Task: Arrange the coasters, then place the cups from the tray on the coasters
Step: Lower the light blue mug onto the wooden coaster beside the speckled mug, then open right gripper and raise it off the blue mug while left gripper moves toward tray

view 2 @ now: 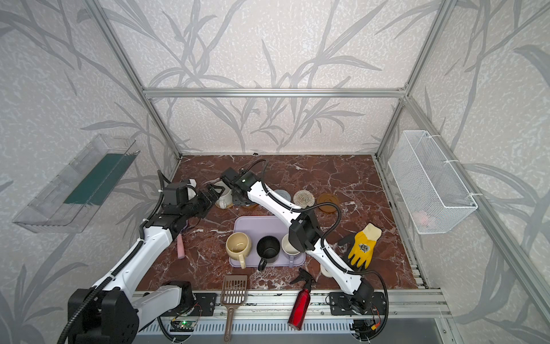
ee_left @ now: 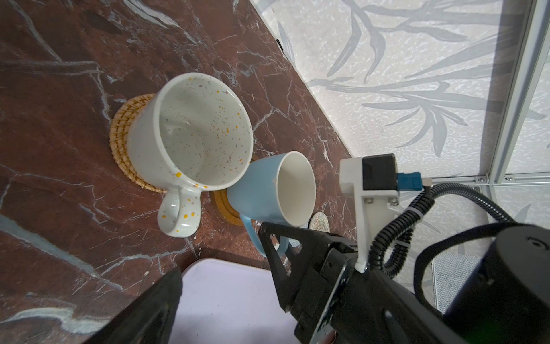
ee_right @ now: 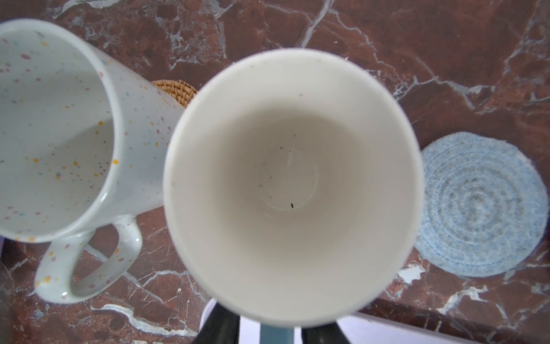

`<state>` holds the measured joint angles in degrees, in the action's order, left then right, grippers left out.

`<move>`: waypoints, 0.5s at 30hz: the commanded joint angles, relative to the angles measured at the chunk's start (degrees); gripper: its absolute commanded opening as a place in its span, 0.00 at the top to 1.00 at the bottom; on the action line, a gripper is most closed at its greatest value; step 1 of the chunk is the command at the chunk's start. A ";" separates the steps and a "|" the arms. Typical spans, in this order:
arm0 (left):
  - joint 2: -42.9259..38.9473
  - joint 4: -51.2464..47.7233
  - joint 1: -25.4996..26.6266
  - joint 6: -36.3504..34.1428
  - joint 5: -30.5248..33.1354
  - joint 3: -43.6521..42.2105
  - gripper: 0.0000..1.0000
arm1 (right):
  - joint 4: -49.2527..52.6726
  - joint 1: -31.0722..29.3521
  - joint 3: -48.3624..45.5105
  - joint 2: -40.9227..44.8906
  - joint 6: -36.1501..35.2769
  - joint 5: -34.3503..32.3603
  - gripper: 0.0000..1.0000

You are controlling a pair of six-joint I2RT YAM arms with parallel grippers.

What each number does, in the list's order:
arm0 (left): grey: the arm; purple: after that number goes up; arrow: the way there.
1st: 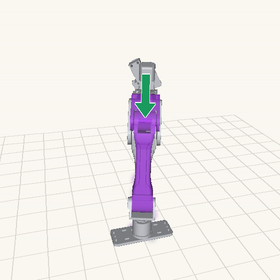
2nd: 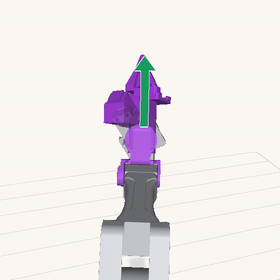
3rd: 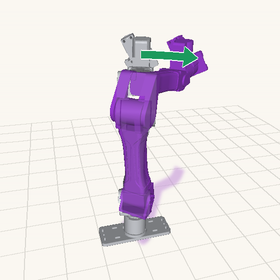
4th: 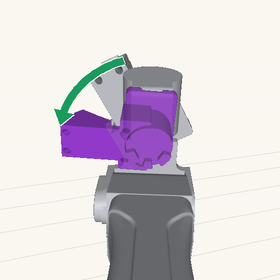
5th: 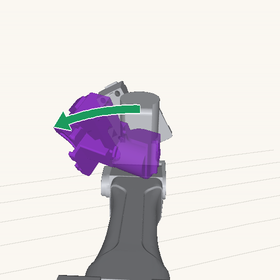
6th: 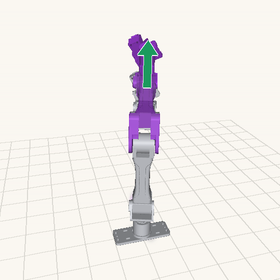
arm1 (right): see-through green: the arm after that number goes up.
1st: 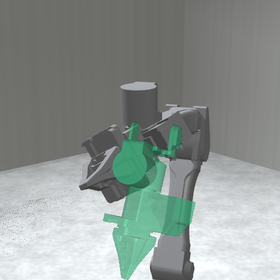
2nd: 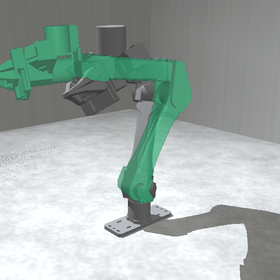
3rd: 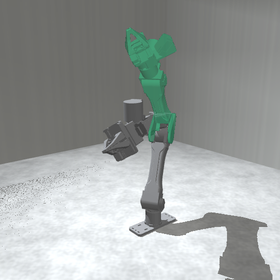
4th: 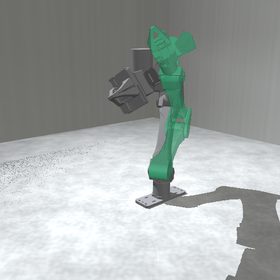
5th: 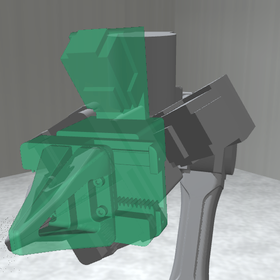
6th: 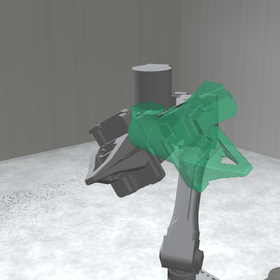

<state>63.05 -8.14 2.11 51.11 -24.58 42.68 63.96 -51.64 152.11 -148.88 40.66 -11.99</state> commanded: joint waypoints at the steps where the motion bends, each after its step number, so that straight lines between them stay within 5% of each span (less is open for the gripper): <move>1: -1.69 1.79 -0.33 0.89 -1.90 -0.77 0.01 | -0.89 0.00 -0.78 3.90 -0.04 -0.85 0.58; 7: -1.64 3.30 -0.34 2.52 -5.21 -0.42 0.01 | -0.02 -0.22 -0.92 6.01 -0.71 -0.73 0.51; 12: -4.90 -1.10 -0.55 0.41 -4.66 1.50 0.01 | 1.43 -0.21 -2.96 10.89 -2.50 -0.85 0.23; 15: -5.79 -5.99 -0.68 -1.82 -5.34 4.26 0.01 | 0.00 -0.30 -7.10 15.32 -3.22 0.33 0.16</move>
<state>59.09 -10.24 1.85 51.53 -28.75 43.18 63.68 -51.68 147.06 -140.16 38.83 -11.88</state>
